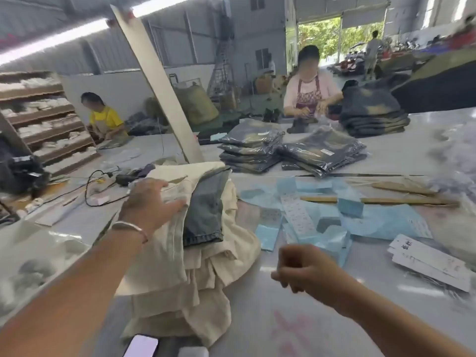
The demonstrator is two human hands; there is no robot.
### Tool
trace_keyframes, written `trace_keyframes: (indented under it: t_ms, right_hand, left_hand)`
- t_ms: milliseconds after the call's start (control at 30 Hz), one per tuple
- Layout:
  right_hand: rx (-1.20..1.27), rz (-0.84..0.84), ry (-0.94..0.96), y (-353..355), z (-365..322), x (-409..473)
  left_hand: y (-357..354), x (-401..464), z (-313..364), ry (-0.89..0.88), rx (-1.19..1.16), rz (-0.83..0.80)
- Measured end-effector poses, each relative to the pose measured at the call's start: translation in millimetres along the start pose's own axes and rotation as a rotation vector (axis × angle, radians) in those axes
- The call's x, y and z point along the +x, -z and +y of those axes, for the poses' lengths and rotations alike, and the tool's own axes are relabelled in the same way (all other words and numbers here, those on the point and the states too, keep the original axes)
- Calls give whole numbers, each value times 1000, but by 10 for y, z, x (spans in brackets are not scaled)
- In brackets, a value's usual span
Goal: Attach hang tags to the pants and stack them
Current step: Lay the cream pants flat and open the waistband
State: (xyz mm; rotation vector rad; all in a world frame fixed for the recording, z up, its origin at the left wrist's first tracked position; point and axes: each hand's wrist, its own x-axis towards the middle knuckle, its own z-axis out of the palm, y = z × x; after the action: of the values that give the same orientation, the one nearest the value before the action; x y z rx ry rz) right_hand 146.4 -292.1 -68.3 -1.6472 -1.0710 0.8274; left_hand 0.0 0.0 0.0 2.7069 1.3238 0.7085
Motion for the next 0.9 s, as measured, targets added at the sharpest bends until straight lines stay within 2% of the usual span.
trace_keyframes:
  t_ms: [67, 133, 233, 300, 400, 467, 567, 633, 667, 700, 767, 800, 833, 900]
  right_hand:
    - [57, 106, 12, -73, -121, 399]
    - [107, 130, 26, -133, -273, 767]
    - [169, 141, 26, -236, -300, 1163]
    - [202, 155, 4, -286, -323, 1347]
    - [249, 201, -33, -357, -358, 1625]
    - [318, 205, -45, -391, -439, 1808]
    - [551, 143, -52, -379, -664, 2150]
    - [797, -48, -138, -350, -892, 2310]
    - [890, -161, -136, -349, -979, 2367]
    - [953, -235, -99, -362, -1064, 2355]
    - [907, -140, -32, -396, -1133, 2342]
    - [896, -26, 3, -403, -1106, 2335]
    - [872, 131, 7, -405, -1091, 2298]
    - [827, 334, -63, -348, -978, 2218]
  left_hand:
    - [-176, 462, 77, 13, 142, -221]
    - [-387, 820, 143, -1, 227, -399]
    - [-681, 1129, 97, -29, 292, -362]
    - [-680, 1321, 86, -95, 377, -314]
    - [-517, 1508, -4, -111, 369, -332]
    - [-268, 1553, -102, -95, 240, -311]
    - [240, 1418, -139, -79, -138, -117]
    - [427, 1166, -49, -199, -302, 19]
    - [470, 1001, 26, -300, -366, 9]
    - [470, 836, 100, -416, -437, -71]
    - [381, 544, 168, -559, -555, -347]
    - [316, 464, 126, -546, -597, -427]
    - [246, 427, 51, -484, -635, -422]
    - [132, 407, -150, -286, -657, -176]
